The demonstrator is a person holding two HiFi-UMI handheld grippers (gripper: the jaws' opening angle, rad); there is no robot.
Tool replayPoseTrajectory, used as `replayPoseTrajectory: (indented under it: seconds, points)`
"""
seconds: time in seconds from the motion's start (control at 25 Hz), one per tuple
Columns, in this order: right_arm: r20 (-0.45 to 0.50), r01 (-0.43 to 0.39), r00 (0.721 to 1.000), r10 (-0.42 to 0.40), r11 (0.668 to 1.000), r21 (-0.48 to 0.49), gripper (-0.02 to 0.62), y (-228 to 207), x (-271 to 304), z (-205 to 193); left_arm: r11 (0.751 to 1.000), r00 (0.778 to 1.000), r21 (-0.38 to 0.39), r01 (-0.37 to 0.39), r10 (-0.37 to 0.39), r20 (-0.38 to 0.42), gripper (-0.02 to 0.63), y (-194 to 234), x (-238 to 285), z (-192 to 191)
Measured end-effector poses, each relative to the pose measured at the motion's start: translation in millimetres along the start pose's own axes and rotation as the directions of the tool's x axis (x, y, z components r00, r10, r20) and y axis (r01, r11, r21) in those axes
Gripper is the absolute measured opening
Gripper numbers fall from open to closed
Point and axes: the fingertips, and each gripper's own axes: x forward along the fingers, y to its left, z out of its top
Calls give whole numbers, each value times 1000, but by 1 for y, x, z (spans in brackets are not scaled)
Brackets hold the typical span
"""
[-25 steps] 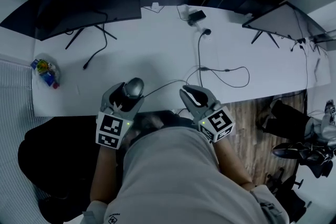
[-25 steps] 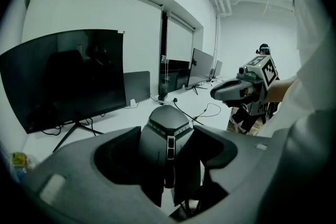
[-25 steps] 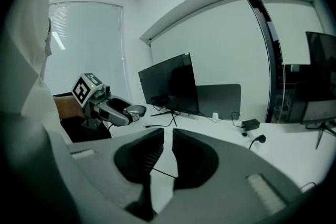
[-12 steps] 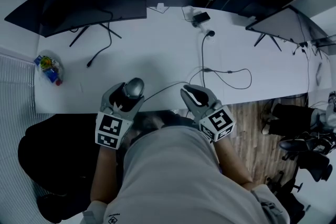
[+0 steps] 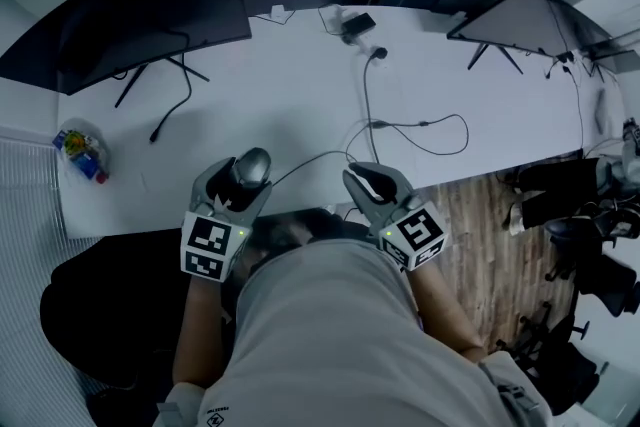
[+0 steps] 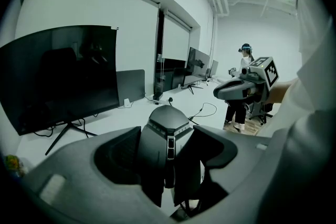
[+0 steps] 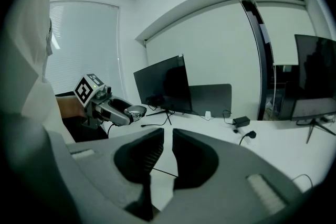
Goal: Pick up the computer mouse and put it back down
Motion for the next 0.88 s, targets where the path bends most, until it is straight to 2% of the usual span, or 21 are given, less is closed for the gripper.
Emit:
replayPoseTrajectory:
  seconds: [0.4, 0.88]
  points:
    - [-7, 146, 989, -145, 987, 64, 54, -35, -43, -18, 992, 994, 64, 110, -108, -36, 319, -22, 51, 10]
    - [-36, 311, 950, -309, 940, 142, 54, -78, -94, -38, 971, 972, 100, 219, -209, -103, 319, -47, 125, 16]
